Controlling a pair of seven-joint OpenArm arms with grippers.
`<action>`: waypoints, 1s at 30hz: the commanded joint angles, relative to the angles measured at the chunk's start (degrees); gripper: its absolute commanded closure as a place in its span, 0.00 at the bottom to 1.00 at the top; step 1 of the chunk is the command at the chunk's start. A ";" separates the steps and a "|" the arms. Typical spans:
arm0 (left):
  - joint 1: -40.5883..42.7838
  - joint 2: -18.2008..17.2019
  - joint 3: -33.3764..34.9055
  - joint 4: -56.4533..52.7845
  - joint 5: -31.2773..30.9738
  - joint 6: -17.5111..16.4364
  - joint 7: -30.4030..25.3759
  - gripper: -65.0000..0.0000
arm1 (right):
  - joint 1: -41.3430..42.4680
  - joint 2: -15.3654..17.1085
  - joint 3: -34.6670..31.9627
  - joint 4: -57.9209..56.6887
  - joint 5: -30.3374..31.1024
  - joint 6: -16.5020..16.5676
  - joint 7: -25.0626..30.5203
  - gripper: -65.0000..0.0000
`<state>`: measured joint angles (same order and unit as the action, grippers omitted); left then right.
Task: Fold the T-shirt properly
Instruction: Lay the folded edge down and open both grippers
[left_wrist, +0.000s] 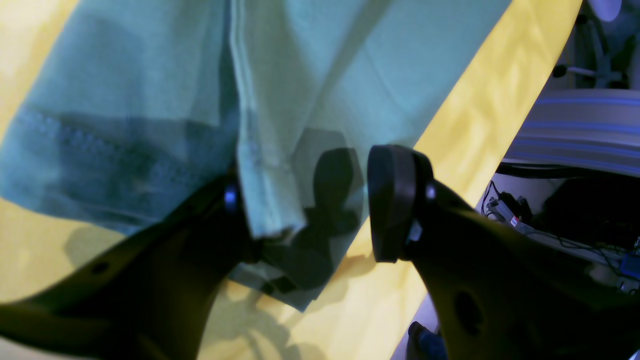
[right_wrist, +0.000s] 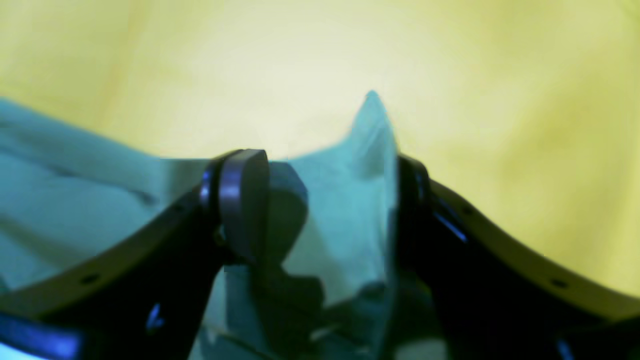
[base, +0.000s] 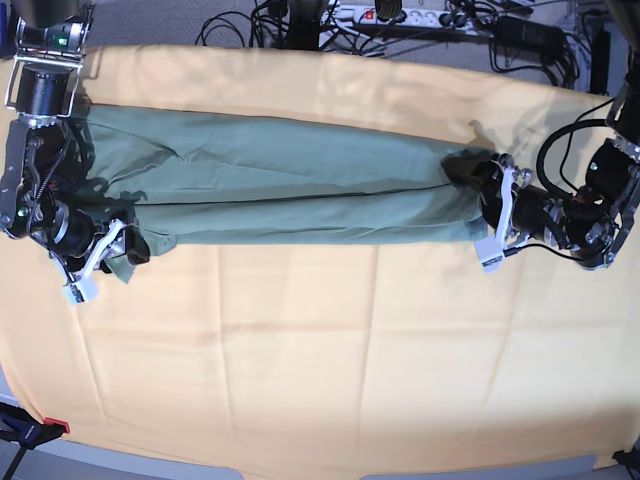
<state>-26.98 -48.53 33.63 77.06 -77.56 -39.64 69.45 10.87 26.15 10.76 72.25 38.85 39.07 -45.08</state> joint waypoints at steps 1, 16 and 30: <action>-1.29 -1.01 -0.81 0.46 -0.66 -0.36 -0.44 0.49 | 2.16 1.18 0.48 0.76 1.60 0.11 1.11 0.48; -1.29 -1.01 -0.81 0.46 -0.68 -0.36 -0.87 0.49 | 4.17 1.40 0.50 1.01 10.99 0.93 -4.35 1.00; -1.31 -1.01 -0.83 0.46 -0.28 -0.36 -0.87 0.49 | -11.85 7.80 0.50 21.53 13.66 0.93 -5.64 1.00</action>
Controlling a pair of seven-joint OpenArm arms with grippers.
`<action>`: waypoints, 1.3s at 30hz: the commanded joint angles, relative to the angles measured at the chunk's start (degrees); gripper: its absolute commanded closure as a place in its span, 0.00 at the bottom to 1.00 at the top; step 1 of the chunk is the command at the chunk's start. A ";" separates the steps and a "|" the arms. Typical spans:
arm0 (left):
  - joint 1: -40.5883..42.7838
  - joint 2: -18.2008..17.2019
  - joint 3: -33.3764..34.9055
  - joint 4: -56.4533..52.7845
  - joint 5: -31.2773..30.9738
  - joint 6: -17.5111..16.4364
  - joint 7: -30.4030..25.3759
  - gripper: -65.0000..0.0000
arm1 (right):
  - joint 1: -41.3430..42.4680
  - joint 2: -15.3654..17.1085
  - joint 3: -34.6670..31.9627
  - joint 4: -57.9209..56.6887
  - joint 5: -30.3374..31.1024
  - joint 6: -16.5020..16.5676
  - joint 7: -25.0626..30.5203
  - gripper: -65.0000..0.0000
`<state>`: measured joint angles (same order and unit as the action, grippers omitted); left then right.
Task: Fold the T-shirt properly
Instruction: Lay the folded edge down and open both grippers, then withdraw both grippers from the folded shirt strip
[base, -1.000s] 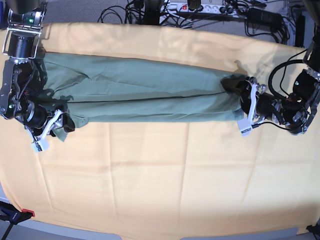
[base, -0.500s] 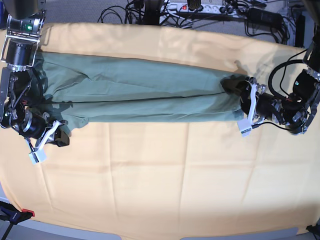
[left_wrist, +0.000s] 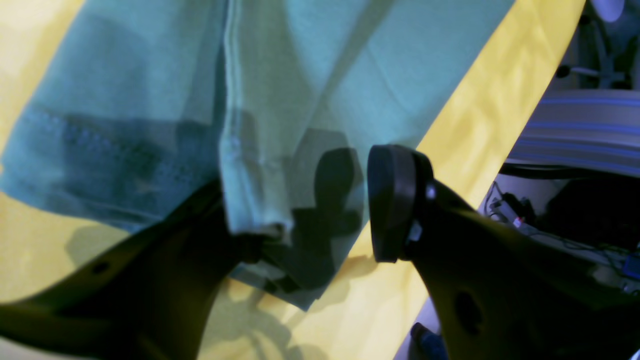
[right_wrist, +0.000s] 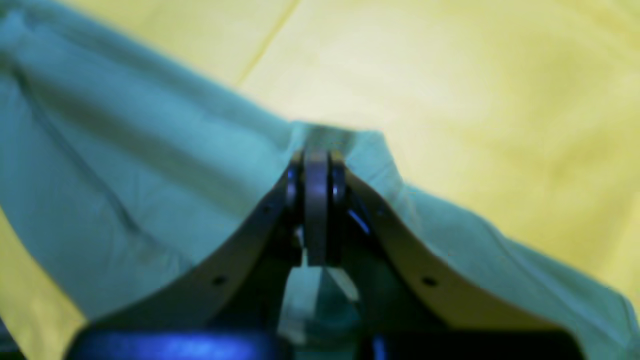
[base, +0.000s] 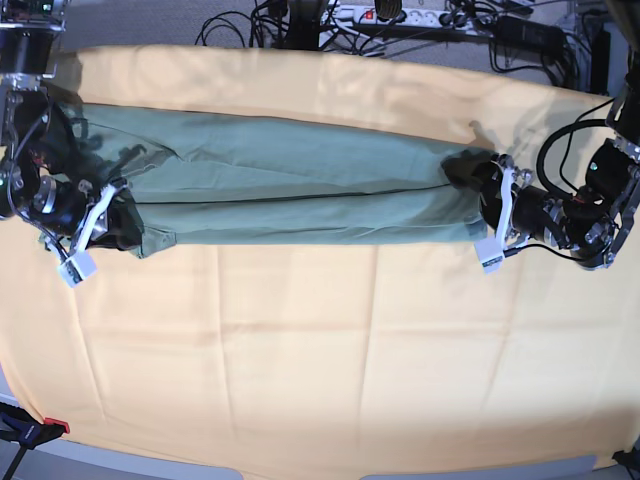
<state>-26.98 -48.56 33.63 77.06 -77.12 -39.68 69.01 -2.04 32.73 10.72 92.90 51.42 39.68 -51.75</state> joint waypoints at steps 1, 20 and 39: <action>-1.31 -0.98 -0.83 0.46 -0.72 -0.32 -0.42 0.49 | -0.04 1.92 0.55 1.88 1.09 0.32 1.01 1.00; -5.11 -0.98 -7.65 0.46 -0.72 -0.32 -0.26 0.49 | -5.70 3.54 0.63 2.99 -5.44 0.32 -3.69 0.45; -5.11 -6.69 -28.74 0.46 -1.46 3.32 0.48 0.49 | -6.03 4.57 25.35 12.11 33.58 0.32 -20.63 0.53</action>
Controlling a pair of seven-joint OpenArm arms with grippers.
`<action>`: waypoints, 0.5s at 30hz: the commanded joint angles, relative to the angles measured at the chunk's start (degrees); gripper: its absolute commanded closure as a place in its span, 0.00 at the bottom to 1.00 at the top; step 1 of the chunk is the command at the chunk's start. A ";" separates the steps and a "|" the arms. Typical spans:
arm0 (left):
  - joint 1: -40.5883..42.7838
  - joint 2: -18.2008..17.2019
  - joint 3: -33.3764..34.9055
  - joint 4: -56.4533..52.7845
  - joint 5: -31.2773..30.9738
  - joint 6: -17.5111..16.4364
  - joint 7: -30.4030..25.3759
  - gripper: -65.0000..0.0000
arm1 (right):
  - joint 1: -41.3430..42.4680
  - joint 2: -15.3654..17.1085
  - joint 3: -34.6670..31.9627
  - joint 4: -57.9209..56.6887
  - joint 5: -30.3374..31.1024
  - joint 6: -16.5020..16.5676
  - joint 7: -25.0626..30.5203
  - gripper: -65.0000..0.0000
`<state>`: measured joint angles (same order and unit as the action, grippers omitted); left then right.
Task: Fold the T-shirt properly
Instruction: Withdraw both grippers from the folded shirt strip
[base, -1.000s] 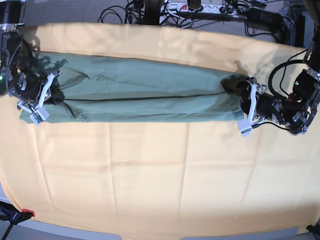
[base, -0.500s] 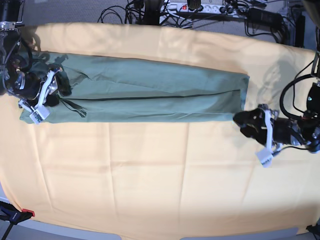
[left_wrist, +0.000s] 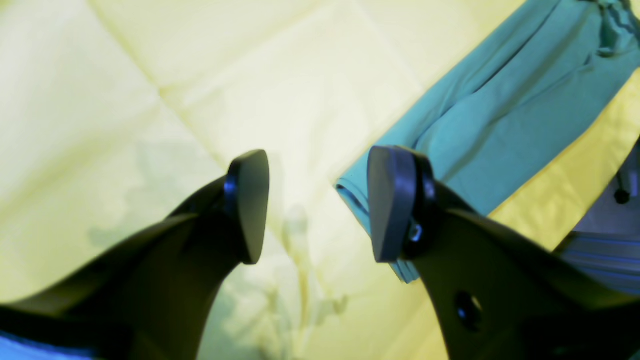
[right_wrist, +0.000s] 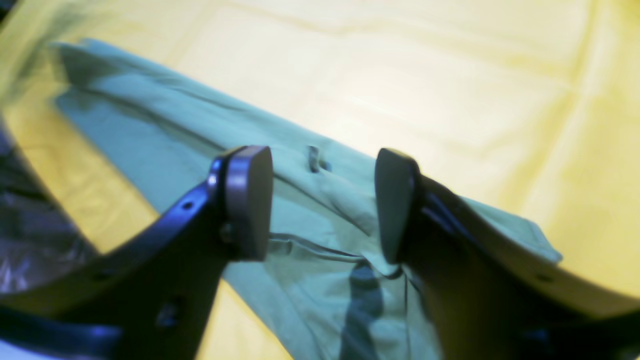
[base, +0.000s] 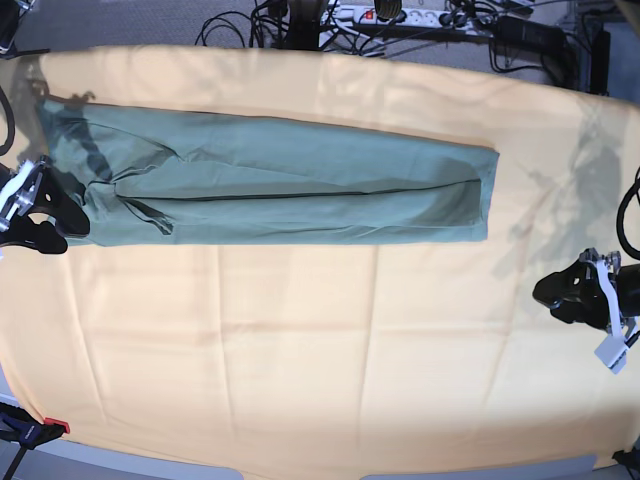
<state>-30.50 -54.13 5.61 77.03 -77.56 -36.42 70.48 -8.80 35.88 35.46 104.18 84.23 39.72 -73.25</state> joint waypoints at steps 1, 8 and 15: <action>-1.57 -1.11 -0.72 0.48 -0.83 0.07 -0.98 0.49 | 0.72 1.42 0.61 0.83 0.77 0.28 0.02 0.61; -1.44 -1.11 -1.03 0.48 3.65 0.17 -1.03 0.49 | -0.31 -0.44 0.57 0.81 0.77 0.28 -1.40 1.00; -1.40 -1.11 -6.03 0.48 7.08 4.02 -1.44 0.49 | -4.61 -3.21 0.52 0.81 0.77 0.28 -0.96 1.00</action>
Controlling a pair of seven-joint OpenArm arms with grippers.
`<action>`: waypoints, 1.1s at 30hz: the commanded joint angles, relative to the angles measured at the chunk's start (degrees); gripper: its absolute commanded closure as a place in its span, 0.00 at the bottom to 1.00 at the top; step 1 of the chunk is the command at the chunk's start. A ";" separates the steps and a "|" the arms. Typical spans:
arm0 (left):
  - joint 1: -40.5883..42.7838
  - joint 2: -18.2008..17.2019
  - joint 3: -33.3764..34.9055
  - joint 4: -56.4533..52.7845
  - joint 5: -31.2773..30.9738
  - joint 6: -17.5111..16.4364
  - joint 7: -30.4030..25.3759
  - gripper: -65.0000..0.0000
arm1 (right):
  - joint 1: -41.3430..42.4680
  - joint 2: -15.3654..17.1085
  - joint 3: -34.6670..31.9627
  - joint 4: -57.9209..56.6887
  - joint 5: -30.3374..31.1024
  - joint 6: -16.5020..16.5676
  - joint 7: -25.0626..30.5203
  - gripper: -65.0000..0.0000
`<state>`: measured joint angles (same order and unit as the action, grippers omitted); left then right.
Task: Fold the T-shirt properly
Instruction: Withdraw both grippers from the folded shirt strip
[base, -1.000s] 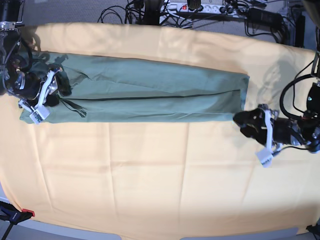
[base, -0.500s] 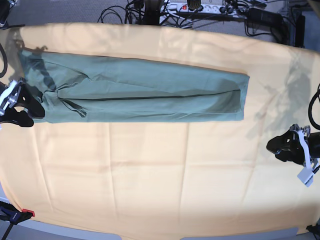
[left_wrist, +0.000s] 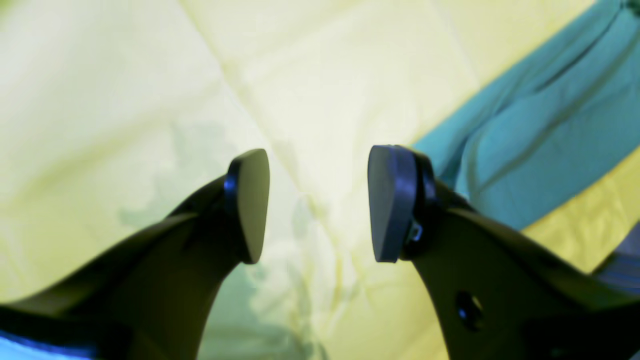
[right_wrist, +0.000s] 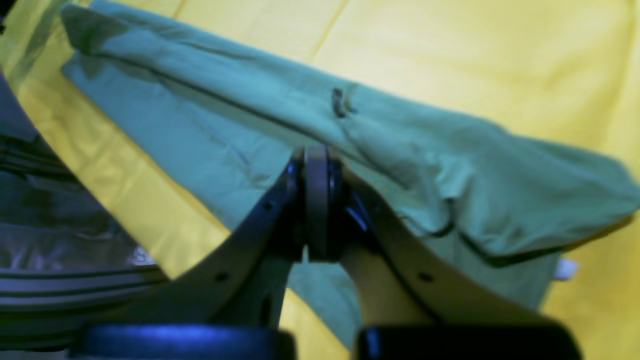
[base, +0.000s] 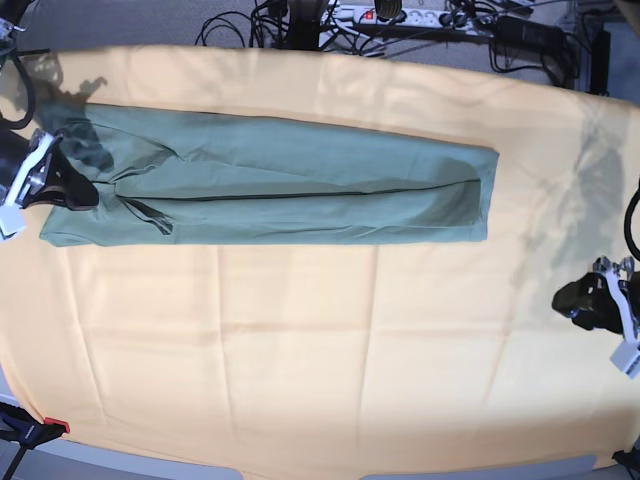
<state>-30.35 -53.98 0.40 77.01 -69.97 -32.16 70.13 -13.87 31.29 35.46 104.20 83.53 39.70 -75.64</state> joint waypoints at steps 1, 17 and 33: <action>-1.55 -1.27 -1.99 0.50 -0.52 0.17 -1.05 0.49 | 0.11 1.05 0.50 0.79 1.47 0.30 1.44 1.00; 17.73 -1.11 -17.90 0.50 -4.39 0.96 -0.61 1.00 | 0.22 0.48 -6.97 0.68 -16.48 0.30 12.04 1.00; 29.86 8.17 -25.68 0.52 -11.39 -0.85 1.53 1.00 | 0.20 -0.35 -11.08 0.63 -28.30 0.30 16.76 1.00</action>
<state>0.30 -44.42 -24.56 76.84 -80.16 -32.62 72.12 -14.33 29.91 24.05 104.18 54.37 39.70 -60.20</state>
